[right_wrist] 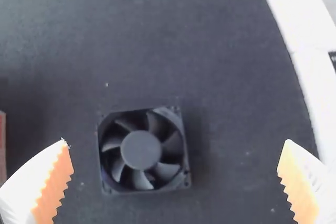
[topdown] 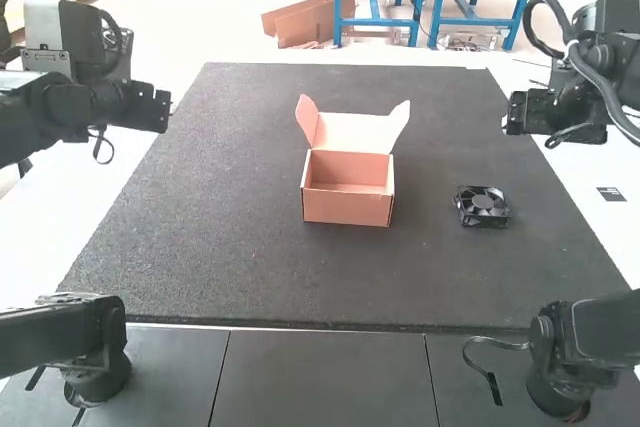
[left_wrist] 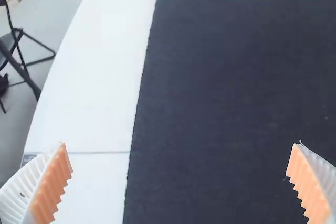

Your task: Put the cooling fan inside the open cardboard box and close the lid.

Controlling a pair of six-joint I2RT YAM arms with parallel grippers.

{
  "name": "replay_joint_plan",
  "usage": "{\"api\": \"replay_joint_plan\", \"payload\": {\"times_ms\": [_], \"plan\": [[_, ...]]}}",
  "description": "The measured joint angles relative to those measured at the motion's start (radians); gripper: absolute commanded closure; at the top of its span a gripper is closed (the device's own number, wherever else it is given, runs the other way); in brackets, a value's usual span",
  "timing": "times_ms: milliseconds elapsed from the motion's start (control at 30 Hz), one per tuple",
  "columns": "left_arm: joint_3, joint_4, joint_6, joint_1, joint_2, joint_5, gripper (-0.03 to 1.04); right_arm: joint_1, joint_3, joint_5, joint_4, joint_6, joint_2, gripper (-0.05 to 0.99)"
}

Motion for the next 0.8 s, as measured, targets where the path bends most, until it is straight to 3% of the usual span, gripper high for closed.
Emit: {"api": "replay_joint_plan", "payload": {"times_ms": [167,367,633,800], "plan": [[0.000,-0.040,0.058,0.000,0.039,-0.055,0.04,-0.002,0.043,-0.030,-0.080,0.037,0.104,0.03],[0.002,-0.033,0.066,0.000,0.044,-0.062,0.04,-0.033,0.057,-0.039,-0.098,0.028,0.190,0.03],[0.058,-0.136,-0.035,0.000,0.129,0.079,0.04,-0.108,0.069,-0.035,-0.097,-0.074,0.350,0.03],[0.059,-0.140,-0.069,0.000,0.153,0.119,0.04,-0.113,0.082,-0.032,-0.082,-0.109,0.439,0.03]]}}
